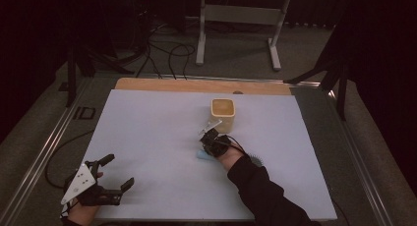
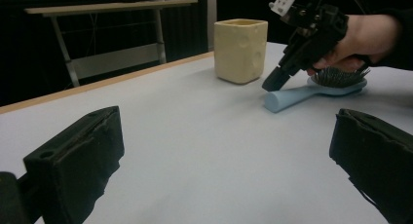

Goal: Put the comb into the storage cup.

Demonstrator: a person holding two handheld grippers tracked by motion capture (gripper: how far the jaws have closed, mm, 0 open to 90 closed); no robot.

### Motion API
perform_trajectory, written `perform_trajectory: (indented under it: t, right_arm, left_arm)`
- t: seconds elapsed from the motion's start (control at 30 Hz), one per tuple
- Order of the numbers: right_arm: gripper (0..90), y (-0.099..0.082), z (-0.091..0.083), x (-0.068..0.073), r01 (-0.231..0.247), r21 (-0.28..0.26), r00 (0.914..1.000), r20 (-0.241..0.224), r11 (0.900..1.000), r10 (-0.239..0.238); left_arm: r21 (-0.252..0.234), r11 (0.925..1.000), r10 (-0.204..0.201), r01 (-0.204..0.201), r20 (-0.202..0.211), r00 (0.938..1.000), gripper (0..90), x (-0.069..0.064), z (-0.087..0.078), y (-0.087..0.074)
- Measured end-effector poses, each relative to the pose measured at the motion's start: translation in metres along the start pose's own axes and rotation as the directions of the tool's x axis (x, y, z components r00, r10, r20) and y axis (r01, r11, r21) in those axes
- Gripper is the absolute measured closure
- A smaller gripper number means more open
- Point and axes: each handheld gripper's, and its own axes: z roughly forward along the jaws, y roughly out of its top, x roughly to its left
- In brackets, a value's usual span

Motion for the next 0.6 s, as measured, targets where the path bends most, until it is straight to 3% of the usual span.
perform_trajectory:
  t: [0.43,0.6]
  right_arm:
    - [90.0,-0.03,-0.016,0.03,0.042,-0.011,0.9937,-0.103,0.9991,-0.043]
    - [90.0,-0.04,-0.025,0.038,0.041,-0.025,0.9919,-0.119,0.9988,-0.044]
  left_arm:
    - [0.003,1.0,0.003,-0.003,0.0,1.0,0.0,0.0,0.0,0.0]
    - [0.006,1.0,0.003,-0.003,0.001,1.0,0.0,0.0,0.001,0.0]
